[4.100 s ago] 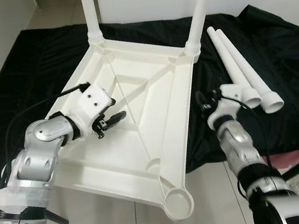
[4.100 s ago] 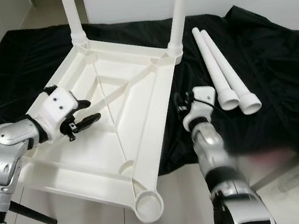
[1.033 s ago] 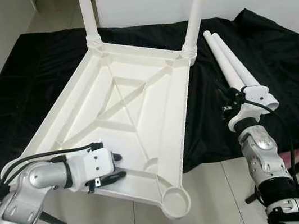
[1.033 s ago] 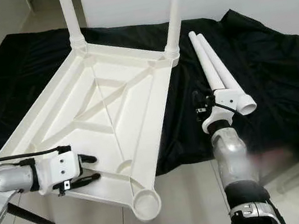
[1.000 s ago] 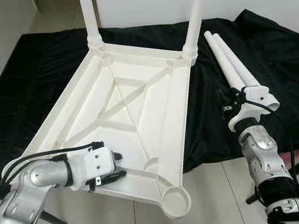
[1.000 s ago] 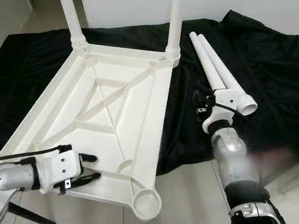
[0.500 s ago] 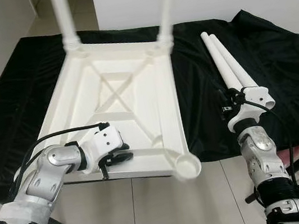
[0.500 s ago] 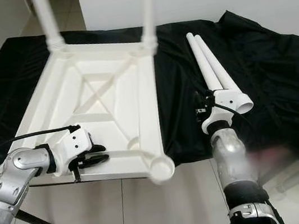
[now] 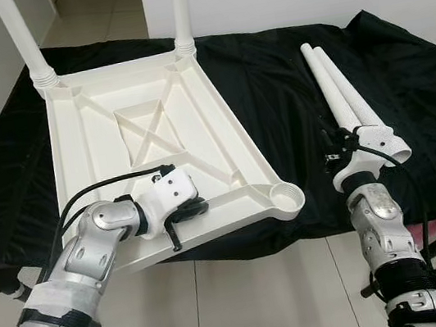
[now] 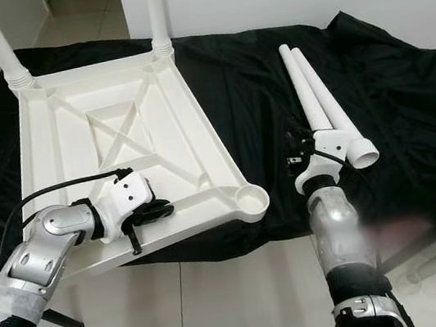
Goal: Building children table
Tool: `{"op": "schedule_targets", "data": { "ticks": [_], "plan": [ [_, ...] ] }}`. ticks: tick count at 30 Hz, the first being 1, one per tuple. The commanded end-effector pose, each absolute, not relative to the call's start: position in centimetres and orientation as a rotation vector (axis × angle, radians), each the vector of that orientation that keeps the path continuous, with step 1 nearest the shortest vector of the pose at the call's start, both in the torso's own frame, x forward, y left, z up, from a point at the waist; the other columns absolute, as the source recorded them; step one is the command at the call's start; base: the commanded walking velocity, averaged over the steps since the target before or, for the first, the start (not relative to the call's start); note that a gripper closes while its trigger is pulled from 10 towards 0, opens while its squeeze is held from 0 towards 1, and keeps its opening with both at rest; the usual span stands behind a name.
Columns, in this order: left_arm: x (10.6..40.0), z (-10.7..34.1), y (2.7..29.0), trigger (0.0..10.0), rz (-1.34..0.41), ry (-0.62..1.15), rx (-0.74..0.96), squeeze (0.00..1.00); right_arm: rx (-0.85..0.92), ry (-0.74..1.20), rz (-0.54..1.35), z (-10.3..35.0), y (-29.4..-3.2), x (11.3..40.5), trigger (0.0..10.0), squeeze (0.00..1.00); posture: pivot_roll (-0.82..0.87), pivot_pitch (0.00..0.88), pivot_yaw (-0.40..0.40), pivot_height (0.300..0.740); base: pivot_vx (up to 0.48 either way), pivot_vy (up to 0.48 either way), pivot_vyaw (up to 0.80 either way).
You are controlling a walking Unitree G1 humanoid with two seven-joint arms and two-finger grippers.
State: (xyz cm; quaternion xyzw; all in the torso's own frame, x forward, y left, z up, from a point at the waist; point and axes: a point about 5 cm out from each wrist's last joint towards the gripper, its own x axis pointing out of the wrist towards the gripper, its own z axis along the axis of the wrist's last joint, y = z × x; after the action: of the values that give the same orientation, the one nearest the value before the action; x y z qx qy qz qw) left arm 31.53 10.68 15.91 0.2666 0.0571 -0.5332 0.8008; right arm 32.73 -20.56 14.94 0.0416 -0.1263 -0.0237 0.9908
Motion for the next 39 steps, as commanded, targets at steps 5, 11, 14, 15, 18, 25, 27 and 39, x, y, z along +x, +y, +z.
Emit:
{"op": "schedule_targets", "data": {
  "ticks": [5, 11, 14, 15, 18, 25, 27, 39],
  "plan": [
    [31.8, 17.0, 9.6, 10.0, -1.118, 0.07, 0.485, 1.0, 0.087, -0.259, -0.078, 14.9, -20.9, 32.7, 10.0, 0.0, 0.0, 0.129, -0.035, 0.74, 0.0, 0.0, 0.0],
    [32.1, 18.6, 9.2, 10.0, -1.088, -0.027, 0.468, 0.0, 0.08, -0.263, -0.13, 15.1, -21.2, 32.9, 10.0, 0.0, 0.0, 0.128, -0.03, 0.74, 0.0, 0.0, 0.0],
    [32.6, 19.5, 9.3, 10.0, -1.042, -0.046, 0.421, 0.0, 0.08, -0.27, -0.168, 15.4, -21.4, 33.2, 10.0, 0.0, -0.01, 0.125, -0.018, 0.74, 0.0, 0.0, 0.0],
    [33.0, 20.2, 9.4, 10.0, -0.993, -0.063, 0.397, 0.0, 0.084, -0.283, -0.193, 15.8, -21.5, 33.3, 10.0, 0.0, -0.01, 0.124, -0.016, 0.74, 0.0, 0.0, 0.0],
    [33.5, 21.5, 9.6, 10.0, -0.904, -0.104, 0.338, 0.0, 0.087, -0.299, -0.231, 16.4, -21.8, 33.5, 10.0, 0.0, -0.02, 0.123, -0.014, 0.74, 0.0, 0.0, 0.0],
    [35.0, 23.9, 10.4, 10.0, -0.714, -0.186, 0.109, 0.0, 0.077, -0.288, -0.282, 17.1, -22.0, 34.0, 10.0, 0.0, -0.04, 0.114, -0.009, 0.74, 0.0, 0.0, 0.0],
    [35.4, 24.2, 10.3, 10.0, -0.714, -0.181, 0.054, 0.0, 0.075, -0.282, -0.262, 17.1, -21.7, 34.1, 10.0, 0.0, -0.05, 0.109, -0.013, 0.74, 0.0, 0.0, 0.0],
    [37.4, 24.6, 9.6, 10.0, -0.543, -0.2, -0.031, 0.0, 0.026, -0.247, -0.276, 17.1, -19.2, 35.3, 10.0, 0.0, -0.07, 0.148, -0.047, 0.74, 0.0, 0.0, 0.0]
  ]
}}
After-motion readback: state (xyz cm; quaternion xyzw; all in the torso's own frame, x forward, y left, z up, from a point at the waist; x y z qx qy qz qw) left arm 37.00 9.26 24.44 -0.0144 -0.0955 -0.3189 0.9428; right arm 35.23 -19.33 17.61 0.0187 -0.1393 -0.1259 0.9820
